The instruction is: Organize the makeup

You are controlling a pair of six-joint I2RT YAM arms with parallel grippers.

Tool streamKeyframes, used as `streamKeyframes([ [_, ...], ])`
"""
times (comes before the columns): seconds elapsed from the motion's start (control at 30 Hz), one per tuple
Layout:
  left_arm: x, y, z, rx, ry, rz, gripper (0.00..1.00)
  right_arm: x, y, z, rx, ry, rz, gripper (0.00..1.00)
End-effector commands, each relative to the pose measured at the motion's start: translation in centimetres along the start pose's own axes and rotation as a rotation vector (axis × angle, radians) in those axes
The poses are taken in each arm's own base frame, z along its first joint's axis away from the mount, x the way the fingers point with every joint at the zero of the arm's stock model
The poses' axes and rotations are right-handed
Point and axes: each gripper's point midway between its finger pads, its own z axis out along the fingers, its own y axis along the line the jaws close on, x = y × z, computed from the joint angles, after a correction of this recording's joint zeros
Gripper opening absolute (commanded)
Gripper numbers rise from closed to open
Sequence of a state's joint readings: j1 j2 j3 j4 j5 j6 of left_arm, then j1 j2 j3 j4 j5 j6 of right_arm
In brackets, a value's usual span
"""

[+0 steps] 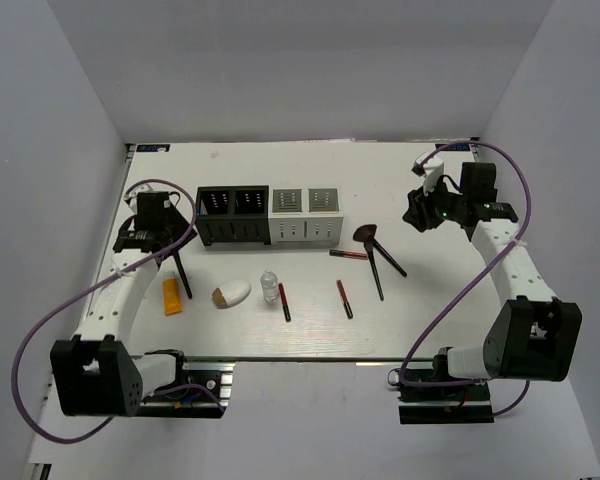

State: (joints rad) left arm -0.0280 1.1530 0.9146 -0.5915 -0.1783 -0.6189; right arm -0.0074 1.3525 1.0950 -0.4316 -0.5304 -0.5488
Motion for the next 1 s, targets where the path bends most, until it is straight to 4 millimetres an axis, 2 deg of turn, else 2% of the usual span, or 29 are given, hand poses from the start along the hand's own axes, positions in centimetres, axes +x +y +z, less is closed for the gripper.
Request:
streamKeyframes([
  [0.0,0.2,1.5,1.1,-0.08,0.028,0.005,0.63,-0.2,0.5,0.2,-0.007,-0.031,0.016,0.51],
  [0.1,0.5,2.7,2.3,-0.13,0.045,0.01,0.63,-0.1,0.3,0.3,0.004,-0.033,0.021,0.51],
  [0.17,0.5,3.9,3.4,-0.157,0.054,0.007,0.57,0.3,0.3,0.3,0.008,-0.026,0.03,0.52],
  [0.27,1.1,4.5,5.1,-0.172,0.099,0.027,0.51,0.8,0.1,0.5,0.021,-0.018,0.035,0.52],
  [0.43,1.5,6.2,7.6,-0.218,0.148,0.039,0.53,1.0,0.0,0.7,0.025,-0.014,0.036,0.52],
  [0.77,2.8,6.4,11.3,-0.217,0.221,0.115,0.6,1.5,-0.6,1.2,0.032,0.01,0.051,0.52],
  [0.97,3.7,7.3,12.6,-0.241,0.259,0.132,0.55,1.6,-0.9,1.3,0.04,0.02,0.045,0.52],
])
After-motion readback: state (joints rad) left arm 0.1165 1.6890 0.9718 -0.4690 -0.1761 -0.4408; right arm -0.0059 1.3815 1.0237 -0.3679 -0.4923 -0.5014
